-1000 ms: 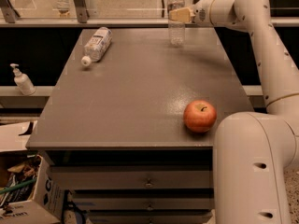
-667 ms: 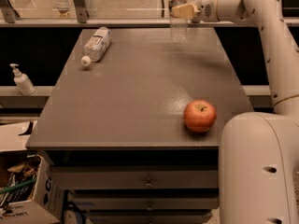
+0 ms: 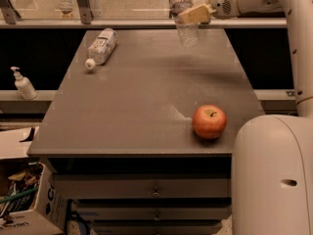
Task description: Knock water bottle over
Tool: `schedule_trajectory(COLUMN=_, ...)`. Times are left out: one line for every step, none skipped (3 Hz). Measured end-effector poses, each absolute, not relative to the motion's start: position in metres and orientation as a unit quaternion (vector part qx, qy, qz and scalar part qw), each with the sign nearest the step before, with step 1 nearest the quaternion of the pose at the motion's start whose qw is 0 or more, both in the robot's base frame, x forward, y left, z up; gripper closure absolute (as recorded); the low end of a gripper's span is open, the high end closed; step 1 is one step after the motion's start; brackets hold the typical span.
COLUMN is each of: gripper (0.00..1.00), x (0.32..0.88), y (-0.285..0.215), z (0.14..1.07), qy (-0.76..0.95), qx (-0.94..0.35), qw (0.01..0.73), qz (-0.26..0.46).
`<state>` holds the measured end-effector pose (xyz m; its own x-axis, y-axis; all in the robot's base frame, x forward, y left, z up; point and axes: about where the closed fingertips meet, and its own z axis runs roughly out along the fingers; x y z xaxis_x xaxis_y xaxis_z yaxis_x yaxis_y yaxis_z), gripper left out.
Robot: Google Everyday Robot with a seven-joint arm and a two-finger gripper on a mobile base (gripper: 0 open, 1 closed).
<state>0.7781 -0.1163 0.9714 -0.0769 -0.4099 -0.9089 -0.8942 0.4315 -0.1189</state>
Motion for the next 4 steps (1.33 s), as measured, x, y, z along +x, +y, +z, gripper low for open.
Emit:
schedule_trajectory(gripper=1.0, x=0.744, y=-0.111, z=0.962, qy=0.664, qx=-0.565, qw=0.44, qz=0.216)
schedule_trajectory(gripper=1.0, x=0.719, y=-0.107, z=0.957, qy=0.627, qx=-0.649, qw=0.398, qz=0.168)
schedule_trajectory(gripper=1.0, x=0.705, y=-0.098, z=0.941, qy=0.593, qx=-0.713, qw=0.353, qz=0.125)
schedule_trajectory(gripper=1.0, x=0.696, y=-0.087, z=0.919, qy=0.564, qx=-0.763, qw=0.303, qz=0.09)
